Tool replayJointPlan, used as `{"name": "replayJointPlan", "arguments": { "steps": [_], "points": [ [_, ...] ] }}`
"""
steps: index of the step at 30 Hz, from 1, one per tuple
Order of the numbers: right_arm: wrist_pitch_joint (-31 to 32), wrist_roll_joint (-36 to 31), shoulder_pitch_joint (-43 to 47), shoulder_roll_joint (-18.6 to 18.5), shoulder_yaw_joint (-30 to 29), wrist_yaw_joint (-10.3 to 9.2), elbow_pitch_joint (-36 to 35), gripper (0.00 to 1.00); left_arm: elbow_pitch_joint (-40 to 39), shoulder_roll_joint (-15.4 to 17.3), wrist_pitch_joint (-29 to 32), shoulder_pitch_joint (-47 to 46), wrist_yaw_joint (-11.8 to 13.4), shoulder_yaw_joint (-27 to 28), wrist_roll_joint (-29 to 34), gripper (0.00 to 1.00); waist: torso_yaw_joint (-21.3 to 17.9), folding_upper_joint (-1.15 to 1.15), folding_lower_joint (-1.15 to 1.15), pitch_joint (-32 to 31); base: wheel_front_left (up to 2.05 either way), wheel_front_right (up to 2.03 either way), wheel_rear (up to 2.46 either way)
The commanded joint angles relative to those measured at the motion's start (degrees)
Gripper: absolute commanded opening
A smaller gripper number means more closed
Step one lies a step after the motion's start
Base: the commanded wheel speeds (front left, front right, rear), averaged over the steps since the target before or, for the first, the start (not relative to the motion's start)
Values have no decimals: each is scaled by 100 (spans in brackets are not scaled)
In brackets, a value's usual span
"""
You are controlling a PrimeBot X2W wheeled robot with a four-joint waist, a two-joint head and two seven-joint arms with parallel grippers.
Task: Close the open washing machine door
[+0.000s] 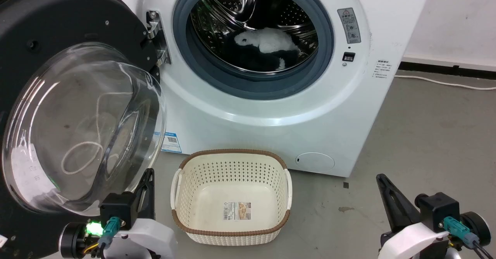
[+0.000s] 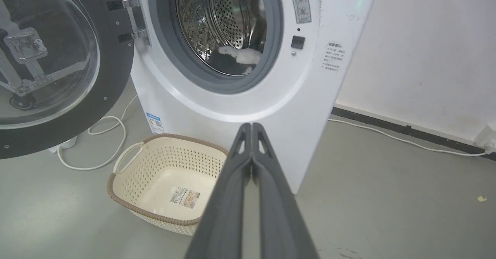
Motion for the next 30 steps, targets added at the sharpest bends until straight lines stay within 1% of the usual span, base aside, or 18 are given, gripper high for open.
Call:
{"name": "replayJointPlan", "arguments": {
  "steps": [1,30],
  "points": [
    [3,-42,-71,3,1,5,-27,0,-25,-2,2,79,16,15,15,0,0,0,0,0,0,0,0],
    [3,-42,-71,3,1,5,-27,0,-25,-2,2,79,16,15,15,0,0,0,0,0,0,0,0]
  ]
}}
